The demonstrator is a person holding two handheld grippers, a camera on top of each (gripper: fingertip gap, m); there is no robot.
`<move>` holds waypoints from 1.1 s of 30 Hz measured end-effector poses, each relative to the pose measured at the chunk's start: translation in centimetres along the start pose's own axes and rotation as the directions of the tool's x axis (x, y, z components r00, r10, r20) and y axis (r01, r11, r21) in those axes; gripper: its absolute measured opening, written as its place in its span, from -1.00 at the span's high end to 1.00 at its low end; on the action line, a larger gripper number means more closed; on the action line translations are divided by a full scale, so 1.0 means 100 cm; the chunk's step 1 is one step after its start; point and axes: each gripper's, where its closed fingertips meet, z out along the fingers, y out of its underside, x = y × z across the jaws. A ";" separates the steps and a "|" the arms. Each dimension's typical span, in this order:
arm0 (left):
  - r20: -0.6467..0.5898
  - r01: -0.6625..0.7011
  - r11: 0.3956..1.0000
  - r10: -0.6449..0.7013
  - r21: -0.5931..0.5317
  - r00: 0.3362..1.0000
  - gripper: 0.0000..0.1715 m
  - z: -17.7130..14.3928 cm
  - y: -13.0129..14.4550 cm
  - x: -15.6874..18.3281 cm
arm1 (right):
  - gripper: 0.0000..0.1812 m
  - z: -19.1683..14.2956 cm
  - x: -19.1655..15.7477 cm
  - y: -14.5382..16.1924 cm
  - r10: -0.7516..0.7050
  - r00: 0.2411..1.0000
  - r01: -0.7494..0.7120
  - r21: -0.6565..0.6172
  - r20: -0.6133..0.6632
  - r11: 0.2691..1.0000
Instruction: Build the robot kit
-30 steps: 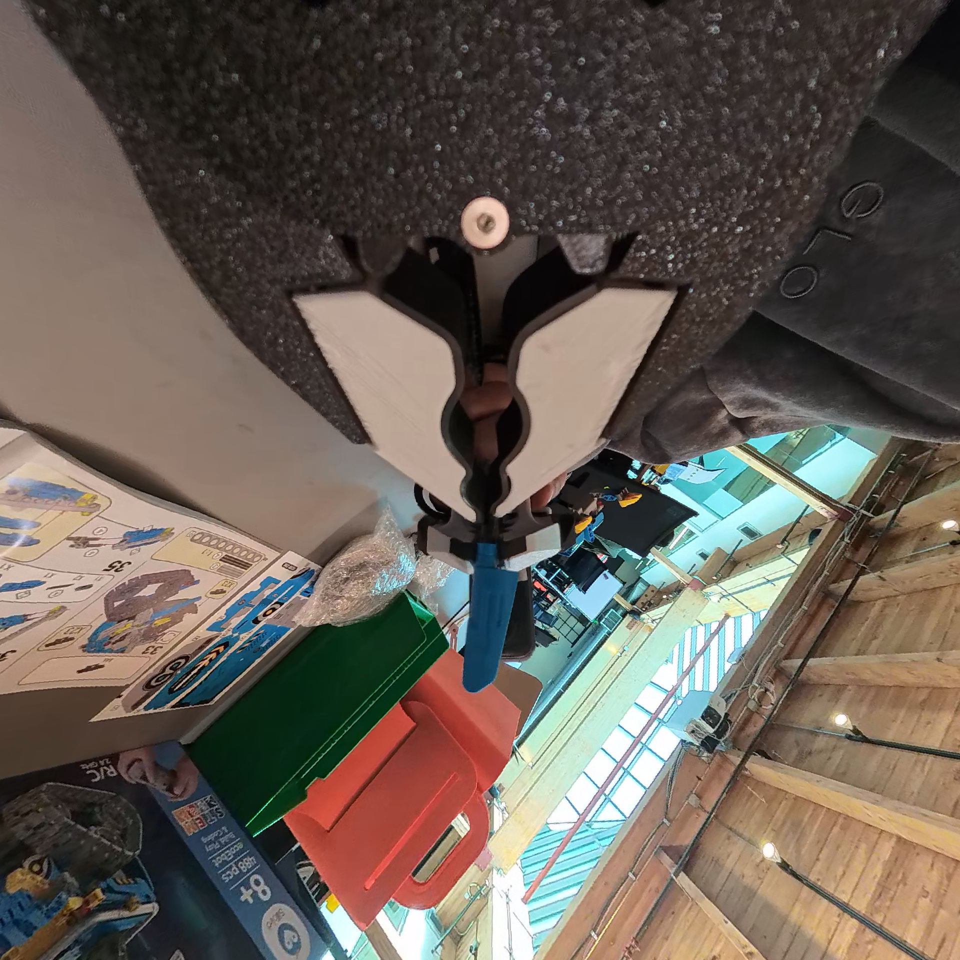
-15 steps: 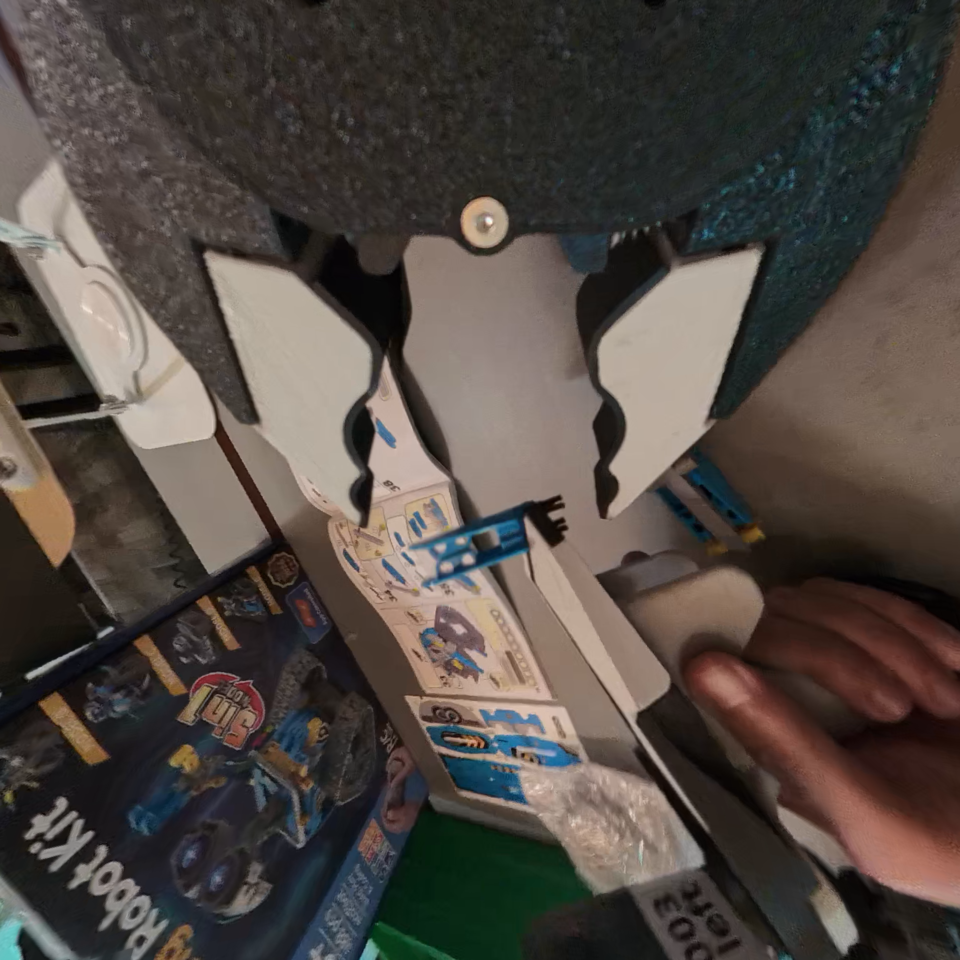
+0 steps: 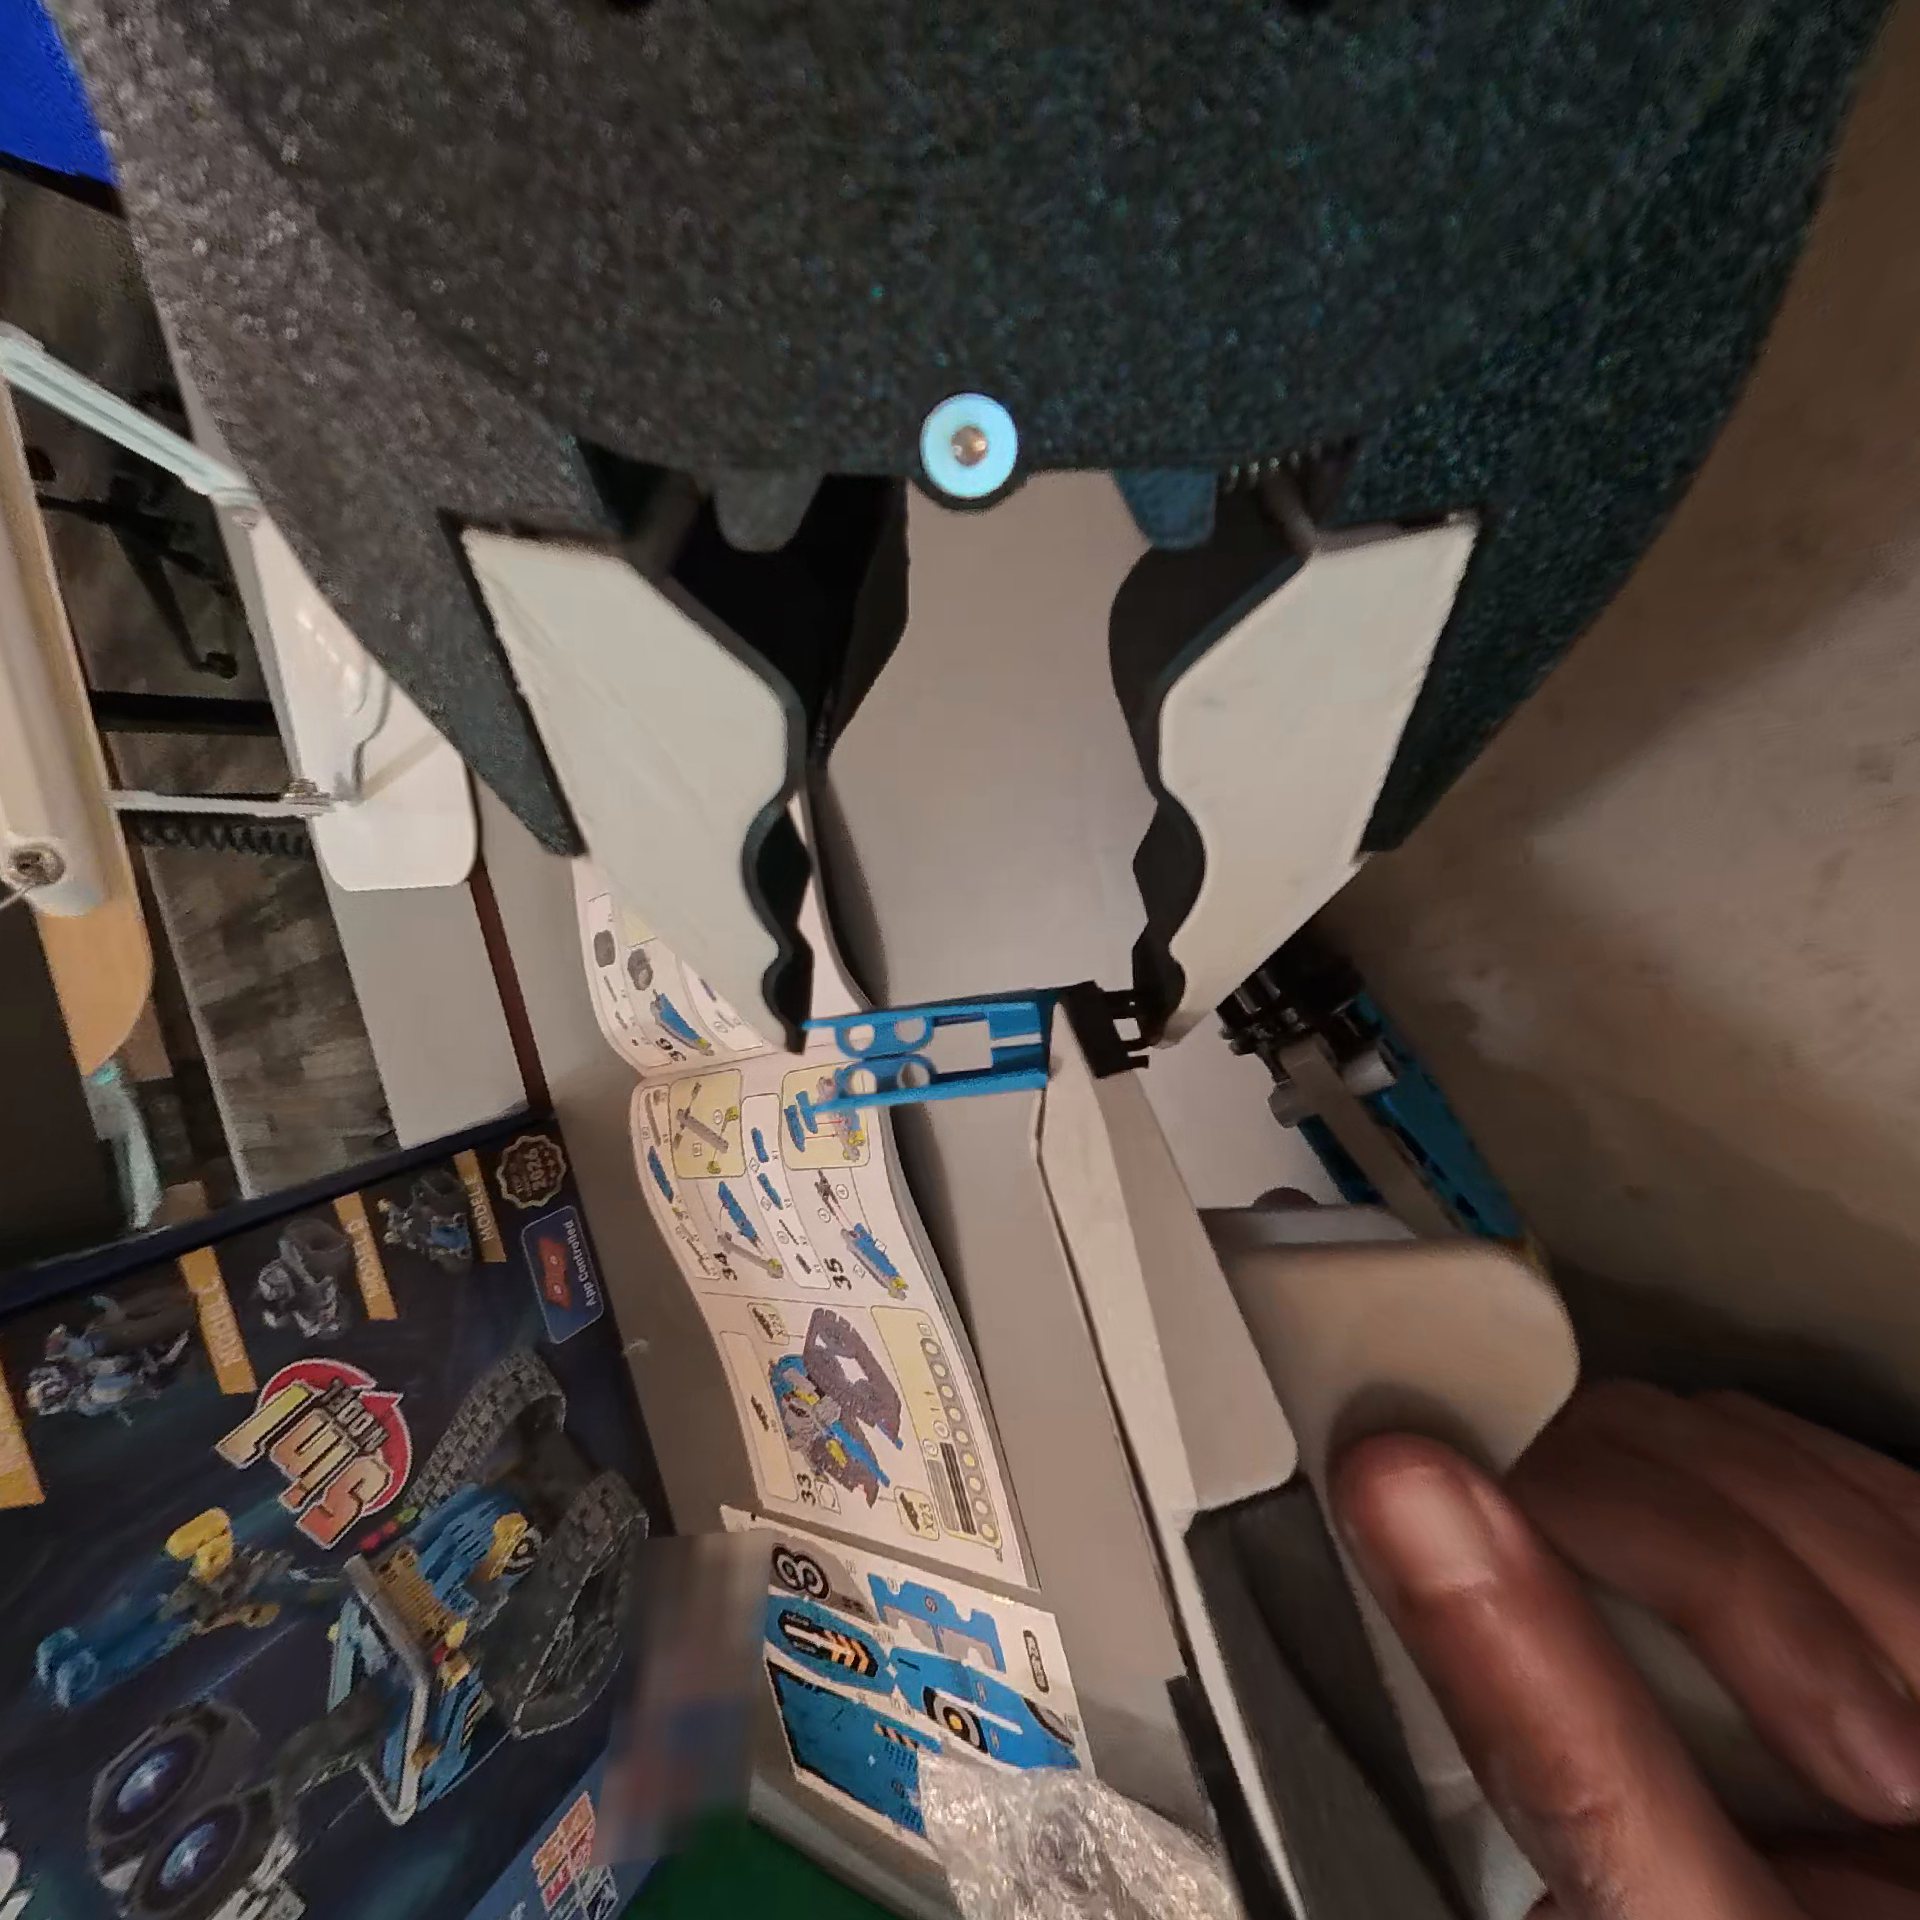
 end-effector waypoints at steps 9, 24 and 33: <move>0.005 -0.017 1.000 0.017 -0.009 1.000 0.93 0.000 0.001 0.000 | 0.34 0.001 -0.002 -0.001 0.056 0.998 -0.056 -0.007 0.019 0.998; 0.011 -0.059 0.992 0.060 -0.109 0.998 0.92 0.002 0.013 -0.004 | 0.33 0.003 -0.015 0.007 0.088 0.991 -0.087 -0.023 0.097 0.996; -0.001 -0.032 0.992 0.032 -0.118 0.999 0.92 0.001 0.014 -0.004 | 0.33 0.003 -0.016 0.008 0.086 0.990 -0.083 -0.030 0.111 0.996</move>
